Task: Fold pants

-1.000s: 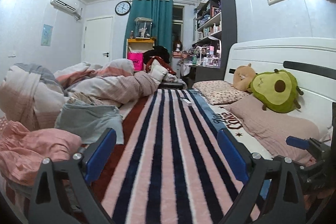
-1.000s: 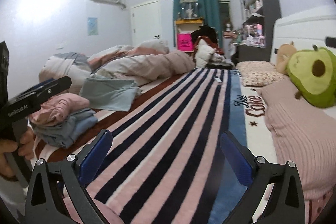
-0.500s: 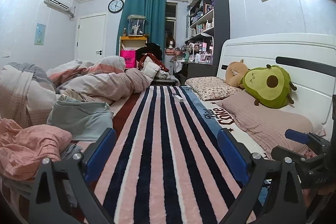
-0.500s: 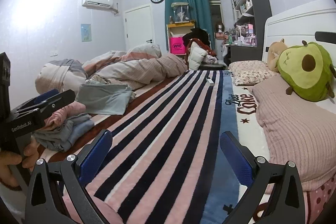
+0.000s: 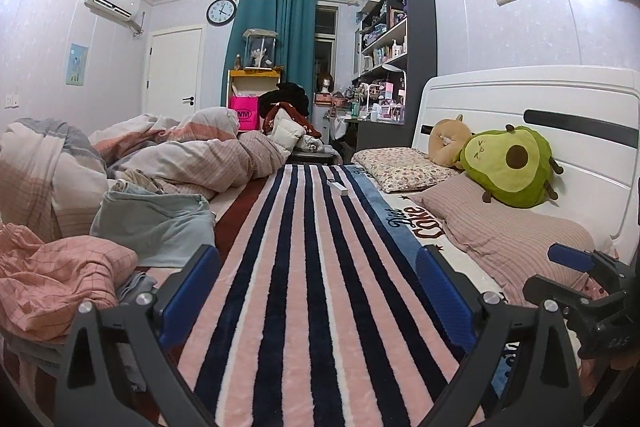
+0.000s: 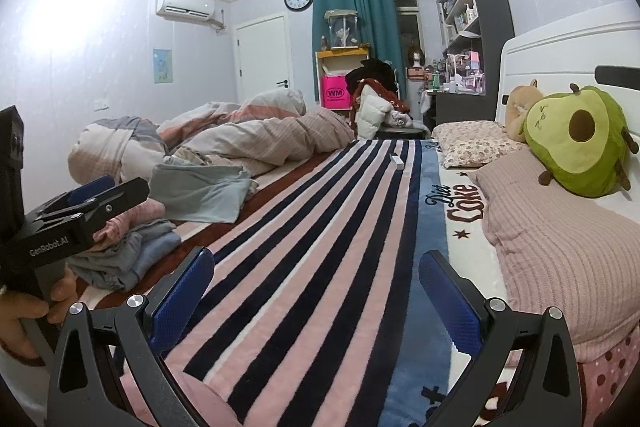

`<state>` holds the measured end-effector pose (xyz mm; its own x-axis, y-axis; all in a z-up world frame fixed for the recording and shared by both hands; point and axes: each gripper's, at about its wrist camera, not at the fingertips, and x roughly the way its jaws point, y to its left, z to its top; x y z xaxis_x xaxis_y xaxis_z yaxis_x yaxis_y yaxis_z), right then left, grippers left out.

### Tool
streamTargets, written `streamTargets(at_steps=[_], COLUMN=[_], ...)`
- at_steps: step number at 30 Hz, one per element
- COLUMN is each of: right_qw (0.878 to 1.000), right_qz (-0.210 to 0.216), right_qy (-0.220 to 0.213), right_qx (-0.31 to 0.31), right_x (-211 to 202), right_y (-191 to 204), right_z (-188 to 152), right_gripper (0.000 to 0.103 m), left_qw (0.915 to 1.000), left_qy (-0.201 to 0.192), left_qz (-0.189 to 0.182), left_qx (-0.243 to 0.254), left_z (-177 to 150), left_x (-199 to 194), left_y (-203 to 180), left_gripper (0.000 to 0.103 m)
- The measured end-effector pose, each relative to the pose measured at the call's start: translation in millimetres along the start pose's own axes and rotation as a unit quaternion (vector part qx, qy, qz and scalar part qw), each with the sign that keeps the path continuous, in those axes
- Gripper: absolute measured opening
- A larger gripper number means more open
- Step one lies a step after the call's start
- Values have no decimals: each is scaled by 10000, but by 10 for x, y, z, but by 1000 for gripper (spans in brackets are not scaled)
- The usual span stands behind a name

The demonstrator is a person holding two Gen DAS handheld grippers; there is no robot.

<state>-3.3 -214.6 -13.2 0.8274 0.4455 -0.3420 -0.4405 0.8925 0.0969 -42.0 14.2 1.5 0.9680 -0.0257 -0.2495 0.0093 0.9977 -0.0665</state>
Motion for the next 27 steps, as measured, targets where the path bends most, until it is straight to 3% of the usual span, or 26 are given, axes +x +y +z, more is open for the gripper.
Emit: streamTargets(at_steps=[27], right_qw=[10000], right_qz=[37], right_qy=[18], right_qx=[16], right_x=[-41], right_y=[-21], right_z=[1], right_gripper=[102], left_qw=[10000], left_qy=[1], left_qz=[36], left_qx=[21], left_z=[12], left_x=[-23], left_y=[4], left_gripper=[99])
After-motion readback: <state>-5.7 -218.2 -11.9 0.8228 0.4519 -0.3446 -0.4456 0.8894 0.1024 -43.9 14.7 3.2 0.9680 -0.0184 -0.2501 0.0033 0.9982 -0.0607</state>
